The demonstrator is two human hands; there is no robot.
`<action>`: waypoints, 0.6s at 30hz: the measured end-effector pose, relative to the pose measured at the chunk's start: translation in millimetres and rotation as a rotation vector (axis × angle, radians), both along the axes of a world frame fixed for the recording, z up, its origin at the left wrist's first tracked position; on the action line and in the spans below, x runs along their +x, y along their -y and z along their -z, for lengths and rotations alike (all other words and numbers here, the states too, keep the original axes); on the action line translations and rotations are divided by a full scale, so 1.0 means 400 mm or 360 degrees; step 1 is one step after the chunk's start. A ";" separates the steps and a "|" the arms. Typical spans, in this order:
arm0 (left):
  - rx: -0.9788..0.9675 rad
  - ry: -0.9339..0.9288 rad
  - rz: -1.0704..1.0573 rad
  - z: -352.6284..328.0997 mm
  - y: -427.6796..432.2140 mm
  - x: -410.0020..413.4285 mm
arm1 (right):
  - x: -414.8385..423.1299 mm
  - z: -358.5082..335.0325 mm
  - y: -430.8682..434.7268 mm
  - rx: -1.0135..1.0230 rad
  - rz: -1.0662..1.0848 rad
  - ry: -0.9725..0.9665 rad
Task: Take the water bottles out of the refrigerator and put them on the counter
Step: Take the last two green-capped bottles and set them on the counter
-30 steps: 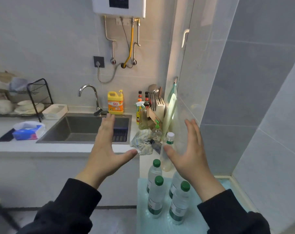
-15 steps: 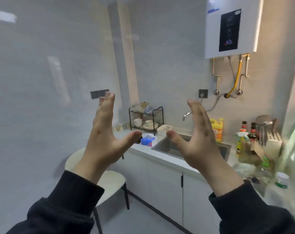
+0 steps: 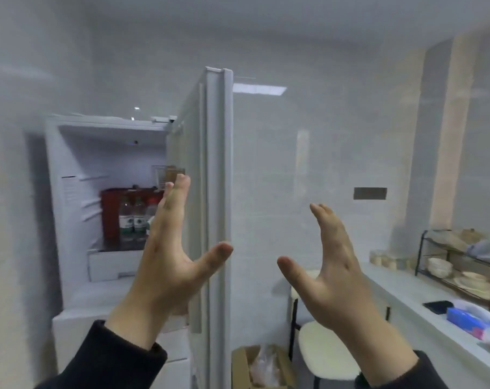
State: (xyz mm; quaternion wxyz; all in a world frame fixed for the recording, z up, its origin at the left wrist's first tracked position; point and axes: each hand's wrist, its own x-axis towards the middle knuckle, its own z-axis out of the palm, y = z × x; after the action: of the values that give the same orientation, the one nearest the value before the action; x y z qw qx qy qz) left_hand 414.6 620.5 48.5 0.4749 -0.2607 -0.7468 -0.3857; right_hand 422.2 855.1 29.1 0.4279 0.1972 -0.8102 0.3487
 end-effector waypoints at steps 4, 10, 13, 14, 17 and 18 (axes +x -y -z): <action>0.0056 0.0070 -0.0238 0.003 0.250 0.021 | -0.052 -0.002 0.250 0.0039 -0.0248 0.0008; 0.0123 0.0070 -0.0430 -0.008 0.579 0.047 | -0.103 -0.016 0.582 0.0078 -0.0429 -0.0020; 0.0108 0.0081 -0.0516 -0.010 0.711 0.032 | -0.131 -0.020 0.721 0.0087 -0.0451 -0.0019; 0.0117 0.0095 -0.0524 -0.010 0.749 0.022 | -0.141 -0.021 0.761 0.0090 -0.0450 -0.0011; 0.0115 0.0107 -0.0503 0.000 0.843 -0.009 | -0.177 -0.011 0.860 0.0090 -0.0433 0.0009; 0.0108 0.0112 -0.0497 0.002 0.862 -0.022 | -0.189 -0.008 0.881 0.0093 -0.0427 0.0018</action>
State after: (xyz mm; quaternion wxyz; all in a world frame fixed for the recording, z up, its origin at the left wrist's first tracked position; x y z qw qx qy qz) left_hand 405.9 275.7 47.6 0.5112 -0.1116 -0.7809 -0.3412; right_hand 346.6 502.8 32.3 0.3671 0.3142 -0.7887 0.3801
